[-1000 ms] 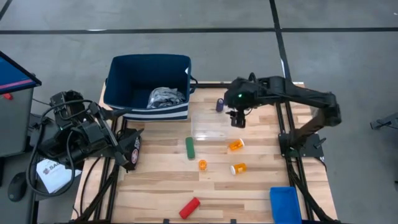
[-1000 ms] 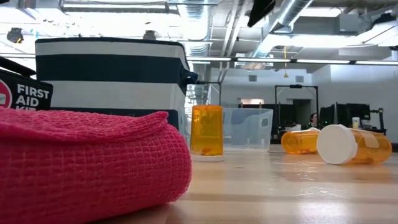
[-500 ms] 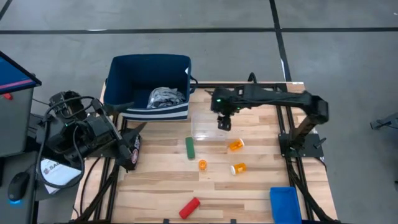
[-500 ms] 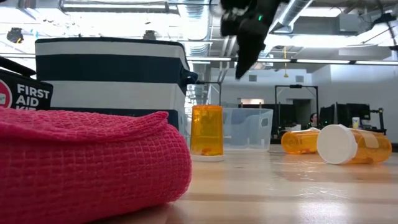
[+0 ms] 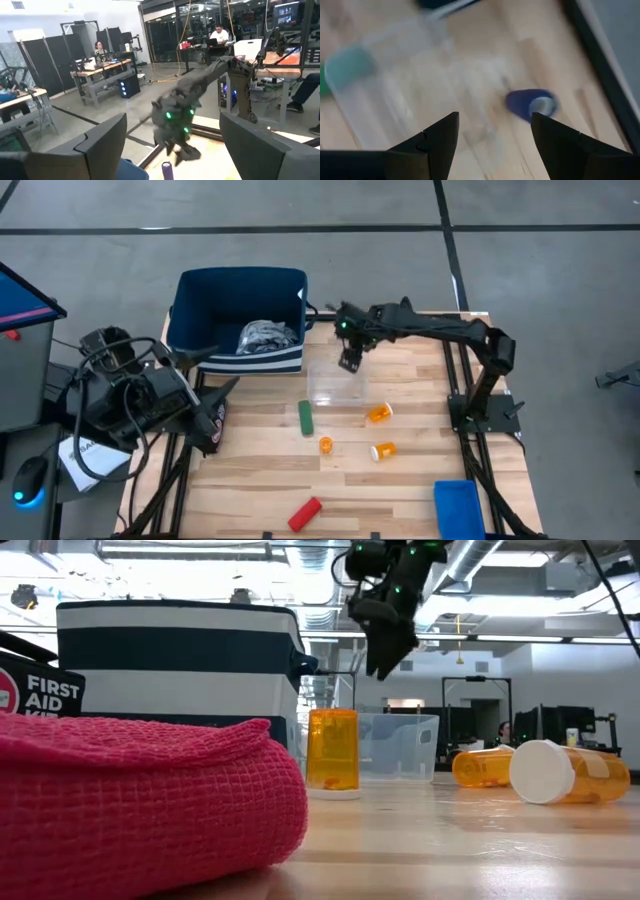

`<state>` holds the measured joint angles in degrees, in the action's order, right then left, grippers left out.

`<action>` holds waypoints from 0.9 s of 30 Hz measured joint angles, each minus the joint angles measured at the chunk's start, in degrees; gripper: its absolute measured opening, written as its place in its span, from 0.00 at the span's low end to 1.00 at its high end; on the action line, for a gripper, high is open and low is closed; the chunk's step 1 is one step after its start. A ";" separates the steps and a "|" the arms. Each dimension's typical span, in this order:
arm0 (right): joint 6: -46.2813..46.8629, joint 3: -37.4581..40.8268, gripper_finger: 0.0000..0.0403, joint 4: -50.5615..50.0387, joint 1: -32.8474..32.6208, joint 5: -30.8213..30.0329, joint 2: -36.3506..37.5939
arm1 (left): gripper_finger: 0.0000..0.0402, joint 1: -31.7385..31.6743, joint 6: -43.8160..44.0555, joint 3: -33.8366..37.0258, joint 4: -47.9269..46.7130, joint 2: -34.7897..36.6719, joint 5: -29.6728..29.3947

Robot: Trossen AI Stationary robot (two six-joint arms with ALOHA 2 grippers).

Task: Pick & place medical supplies in basket/bin
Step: Put the blue bandage into the transparent bin

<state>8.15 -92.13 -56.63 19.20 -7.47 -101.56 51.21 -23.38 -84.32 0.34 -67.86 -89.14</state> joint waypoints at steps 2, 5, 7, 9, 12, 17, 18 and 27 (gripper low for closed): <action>4.13 -1.97 0.61 -1.35 0.97 -0.08 0.04 | 0.77 -0.29 0.64 0.47 0.47 0.01 0.02; 9.29 -3.09 0.61 -2.87 1.97 0.36 0.02 | 0.77 -1.10 2.61 0.73 0.72 0.12 0.02; 11.25 -3.17 0.61 -3.52 2.64 1.78 -0.60 | 0.77 -1.43 3.06 0.73 1.04 0.19 0.02; 12.35 -2.94 0.61 -5.16 3.31 3.15 -1.14 | 0.77 -1.77 3.07 0.73 1.49 0.24 0.02; 12.90 -3.24 0.61 -4.02 3.13 2.38 -1.95 | 0.77 -2.66 3.09 0.73 2.69 0.27 0.07; 15.17 -3.06 0.61 -3.65 3.37 0.74 -4.35 | 0.77 -3.41 3.13 0.73 2.82 0.45 1.90; 15.28 -3.06 0.61 -3.85 3.39 0.69 -4.75 | 0.77 -3.52 3.13 0.73 2.83 0.49 2.28; 15.40 -3.06 0.61 -1.99 2.53 0.00 -7.56 | 0.77 -4.12 3.13 0.73 3.21 0.49 3.98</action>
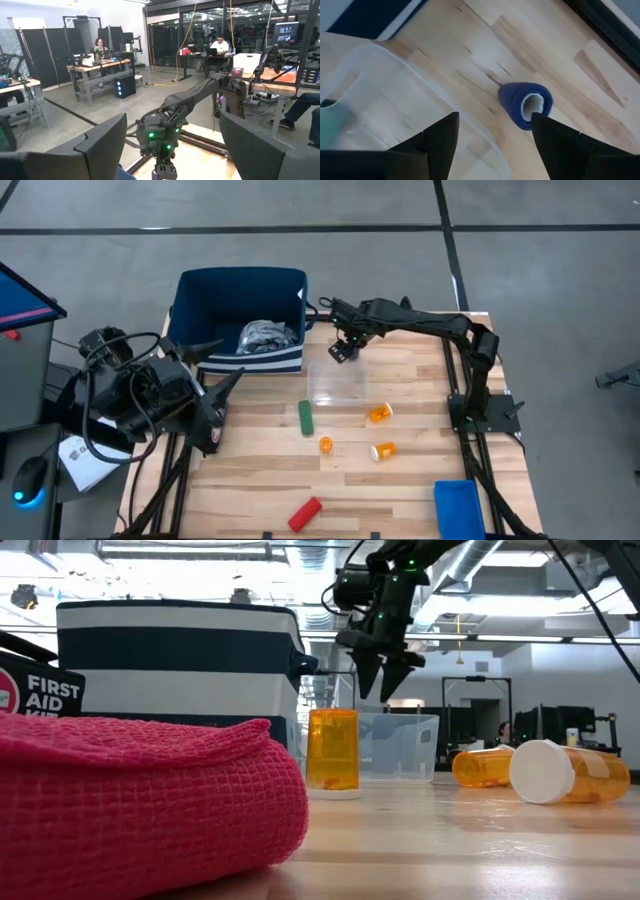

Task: Pick & place medical supplies in basket/bin
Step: Put the blue bandage into the transparent bin

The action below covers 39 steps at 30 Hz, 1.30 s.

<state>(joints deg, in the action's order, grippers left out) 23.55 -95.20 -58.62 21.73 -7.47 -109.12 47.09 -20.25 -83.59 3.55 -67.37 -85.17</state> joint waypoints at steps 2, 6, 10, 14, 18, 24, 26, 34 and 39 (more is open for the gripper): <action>0.01 0.00 0.61 1.64 -0.48 -0.34 0.00 | 0.77 0.00 0.00 0.00 0.00 -0.02 0.00; 0.01 0.00 0.61 2.05 -0.76 -1.44 0.00 | 0.77 0.02 0.00 0.00 -0.01 -0.04 0.00; -0.33 0.00 0.61 1.69 -0.79 -1.54 0.00 | 0.77 0.02 -0.02 0.00 -0.02 -0.07 0.00; -0.33 0.00 0.61 1.69 -0.76 -1.58 0.00 | 0.77 0.02 -0.02 0.00 -0.02 -0.07 0.00; -0.14 -0.01 0.61 1.41 -1.11 -1.44 -0.99 | 0.77 0.02 -0.02 0.00 -0.02 -0.07 0.00; -0.38 0.24 0.61 -0.18 -1.10 -1.41 -2.57 | 0.77 0.02 -0.02 0.00 -0.05 -0.07 -0.02; -0.38 0.00 0.61 1.11 -1.28 -1.42 -2.73 | 0.77 0.02 -0.02 0.00 -0.04 -0.07 -0.02; -1.32 0.02 0.61 0.99 -1.31 -3.03 -2.82 | 0.77 0.02 -0.02 0.00 -0.04 -0.07 -0.02; -1.64 0.02 0.61 0.90 -0.61 -3.14 -2.82 | 0.77 0.02 -0.02 0.00 -0.04 -0.07 -0.02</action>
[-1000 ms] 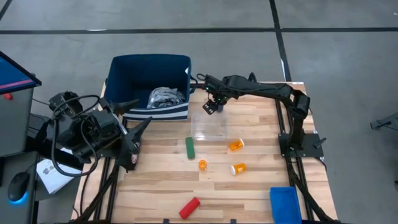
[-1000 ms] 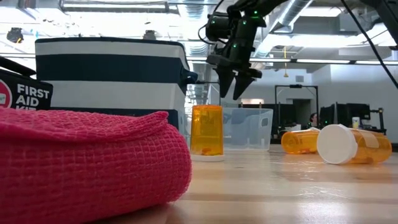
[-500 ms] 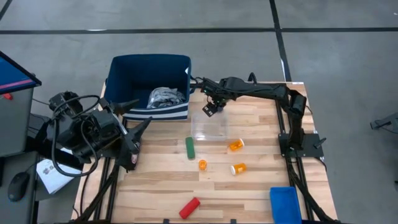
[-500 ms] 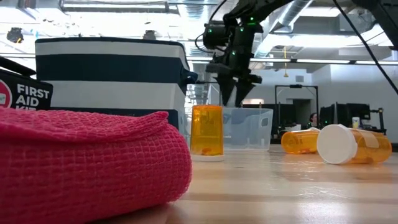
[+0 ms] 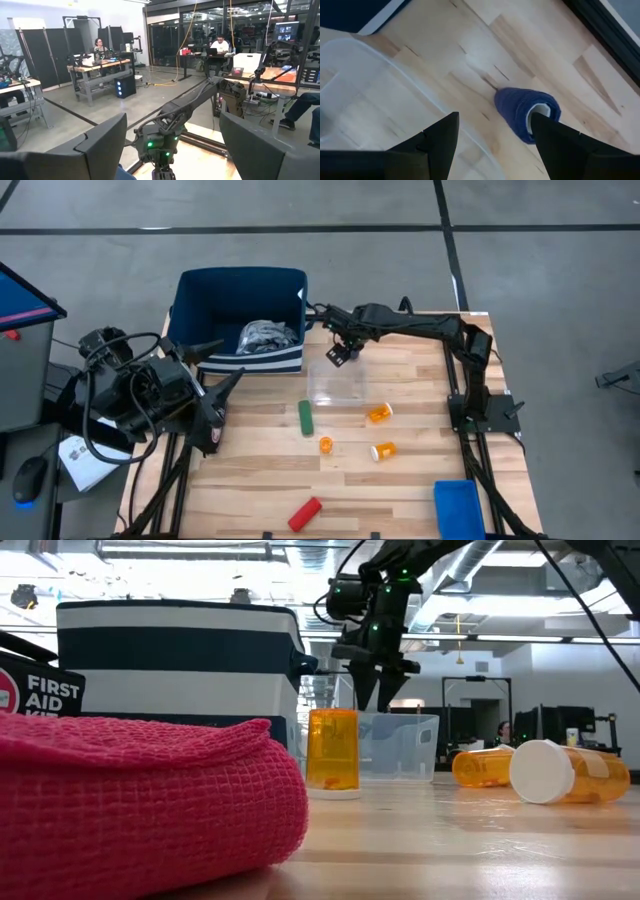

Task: Pick & place medical supplies in basket/bin
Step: Put the blue bandage into the transparent bin

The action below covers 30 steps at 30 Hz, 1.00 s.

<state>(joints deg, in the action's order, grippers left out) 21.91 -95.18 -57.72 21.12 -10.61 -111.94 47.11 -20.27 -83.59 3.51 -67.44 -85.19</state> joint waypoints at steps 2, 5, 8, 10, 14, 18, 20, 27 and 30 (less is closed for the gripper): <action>0.00 0.00 0.61 0.21 0.05 -0.02 0.00 | 0.77 0.00 0.00 0.00 0.00 0.00 0.00; -0.02 0.00 0.61 0.06 0.42 0.00 0.00 | 0.77 0.00 0.00 0.00 0.00 0.00 0.00; -0.24 -0.07 0.61 0.27 0.51 0.00 -0.76 | 0.77 0.00 0.00 0.00 0.00 0.00 0.00; -0.84 0.16 0.61 -0.94 0.53 -0.02 -1.18 | 0.77 0.00 0.00 0.00 0.00 0.00 0.00; -1.13 0.08 0.61 -0.55 -0.07 -0.21 -2.48 | 0.77 0.00 0.00 0.00 0.00 0.00 0.00; -1.36 0.00 0.61 -0.44 -0.15 -0.24 -3.38 | 0.77 0.00 0.00 0.00 0.01 -0.02 0.00; -1.36 0.00 0.61 -0.29 -0.20 -0.51 -3.50 | 0.77 0.00 0.00 0.00 0.02 -0.02 -0.02; -1.37 0.02 0.50 -1.17 -0.69 -3.98 -3.56 | 0.77 0.00 0.00 0.00 0.01 -0.02 -0.01; -1.53 0.02 0.38 -1.41 -0.59 -4.13 -3.56 | 0.77 0.00 0.00 0.00 0.02 -0.02 -0.02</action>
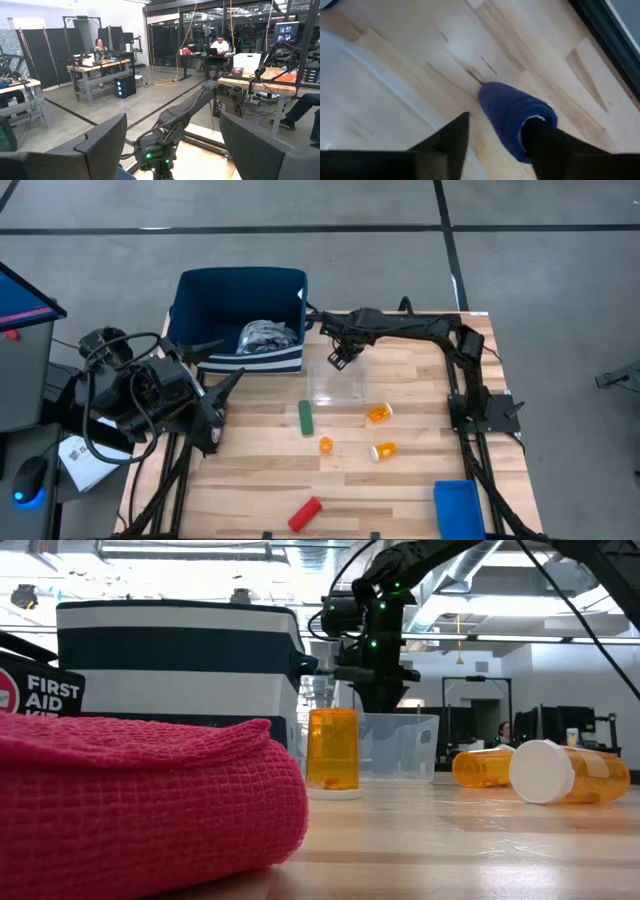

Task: Pick & place medical supplies in basket/bin
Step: Put the blue bandage into the transparent bin

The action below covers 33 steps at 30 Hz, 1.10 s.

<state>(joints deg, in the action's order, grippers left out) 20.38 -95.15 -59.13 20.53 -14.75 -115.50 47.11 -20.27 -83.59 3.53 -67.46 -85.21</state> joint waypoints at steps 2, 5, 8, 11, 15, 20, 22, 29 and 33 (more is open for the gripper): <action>-0.25 0.00 0.29 0.02 0.00 -0.39 0.00 | 0.77 0.00 0.00 0.00 0.00 0.00 0.01; -1.24 -0.01 0.13 -0.02 -0.07 -0.29 0.00 | 0.77 0.00 0.00 0.00 0.00 0.00 0.02; -1.94 0.11 0.04 -1.11 -0.33 -0.30 0.57 | 0.77 0.00 0.00 0.00 0.00 0.00 0.02; -1.19 0.06 0.06 -1.29 -0.77 -1.59 3.51 | 0.77 0.00 0.00 0.00 -0.02 0.00 0.02; 0.60 -0.02 0.04 -2.89 -2.01 -2.46 8.29 | 0.77 0.00 0.00 0.00 -0.02 0.00 0.02; 3.71 -0.02 0.03 -4.52 -6.13 3.47 14.83 | 0.77 0.00 -0.01 0.00 -0.04 0.00 0.02; 5.65 -0.02 0.03 -5.13 -8.39 6.44 16.81 | 0.77 0.00 -0.02 0.00 -0.04 0.00 0.02; 11.21 -0.02 0.02 -9.48 -16.11 7.38 18.77 | 0.77 0.00 -0.02 0.00 -0.04 0.00 0.02; 12.03 -0.10 0.02 -10.22 -17.99 7.44 16.78 | 0.77 0.00 -0.01 -0.02 -0.03 0.00 1.89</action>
<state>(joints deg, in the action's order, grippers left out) 32.41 -95.26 -69.35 2.55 -7.31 -98.72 47.11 -20.28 -83.61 3.50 -67.46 -83.32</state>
